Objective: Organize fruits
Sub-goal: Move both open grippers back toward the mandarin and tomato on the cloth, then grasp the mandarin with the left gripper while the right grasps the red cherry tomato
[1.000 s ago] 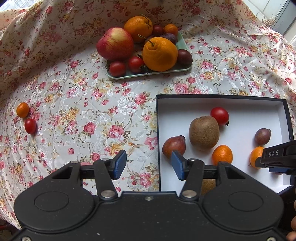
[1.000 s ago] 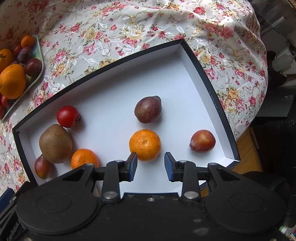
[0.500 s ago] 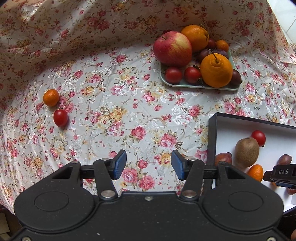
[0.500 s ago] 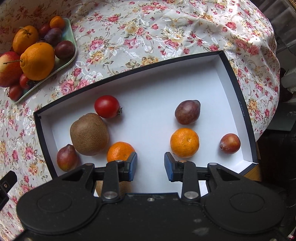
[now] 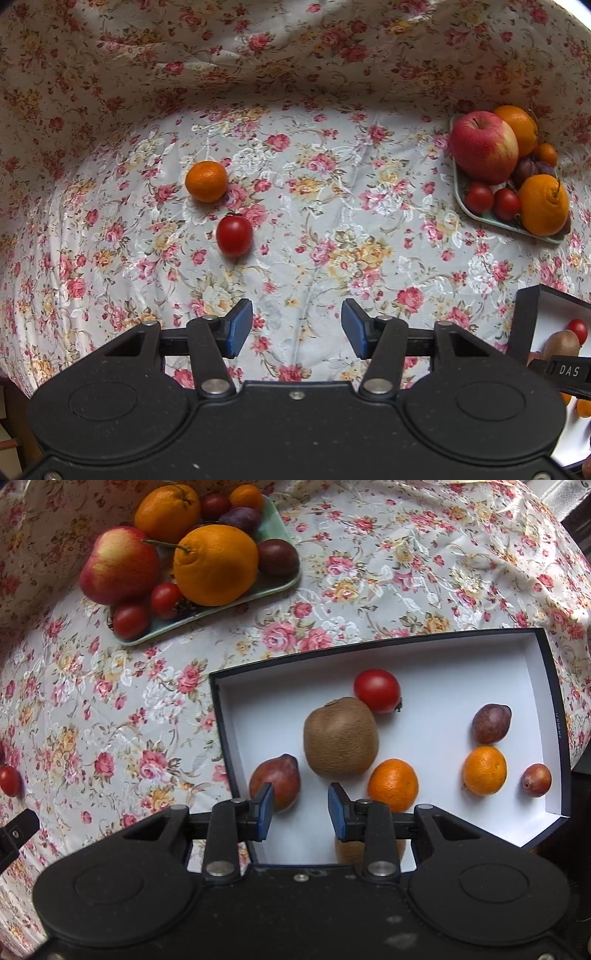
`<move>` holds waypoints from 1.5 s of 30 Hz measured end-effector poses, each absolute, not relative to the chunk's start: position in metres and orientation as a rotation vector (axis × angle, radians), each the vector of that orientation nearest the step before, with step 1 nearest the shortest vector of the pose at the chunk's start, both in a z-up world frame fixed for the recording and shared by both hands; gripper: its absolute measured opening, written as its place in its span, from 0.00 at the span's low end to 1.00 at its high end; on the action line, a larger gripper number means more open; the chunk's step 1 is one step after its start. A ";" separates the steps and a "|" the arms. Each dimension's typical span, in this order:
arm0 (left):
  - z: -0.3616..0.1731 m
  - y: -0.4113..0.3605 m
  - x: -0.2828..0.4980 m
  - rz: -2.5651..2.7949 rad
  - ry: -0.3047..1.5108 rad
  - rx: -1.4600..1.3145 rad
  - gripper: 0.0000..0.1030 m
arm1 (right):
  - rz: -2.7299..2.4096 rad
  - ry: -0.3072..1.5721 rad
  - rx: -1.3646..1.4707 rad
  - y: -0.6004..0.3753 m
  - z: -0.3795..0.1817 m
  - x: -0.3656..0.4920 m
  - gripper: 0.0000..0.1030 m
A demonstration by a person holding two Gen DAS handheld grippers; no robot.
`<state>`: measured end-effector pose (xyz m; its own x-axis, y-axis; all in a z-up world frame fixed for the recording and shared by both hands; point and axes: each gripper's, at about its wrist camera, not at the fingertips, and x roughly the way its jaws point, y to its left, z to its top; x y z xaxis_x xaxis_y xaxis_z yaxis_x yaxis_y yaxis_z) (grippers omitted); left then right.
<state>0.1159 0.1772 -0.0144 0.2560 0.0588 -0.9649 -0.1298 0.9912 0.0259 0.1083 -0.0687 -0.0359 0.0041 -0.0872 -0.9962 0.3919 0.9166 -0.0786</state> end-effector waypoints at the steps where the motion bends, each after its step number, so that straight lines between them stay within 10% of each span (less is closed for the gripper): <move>1: -0.014 0.187 0.118 0.145 1.303 -0.068 0.58 | -0.364 1.524 0.238 -0.059 -0.037 0.112 0.30; 45: -0.037 0.389 0.123 0.406 1.205 -0.341 0.57 | 0.032 1.303 0.277 0.225 -0.073 0.181 0.32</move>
<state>0.1229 0.3889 -0.0366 0.3018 0.1206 -0.9457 -0.4759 0.8786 -0.0398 0.1807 0.2252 -0.0731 0.2694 0.1787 -0.9463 0.1323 0.9664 0.2202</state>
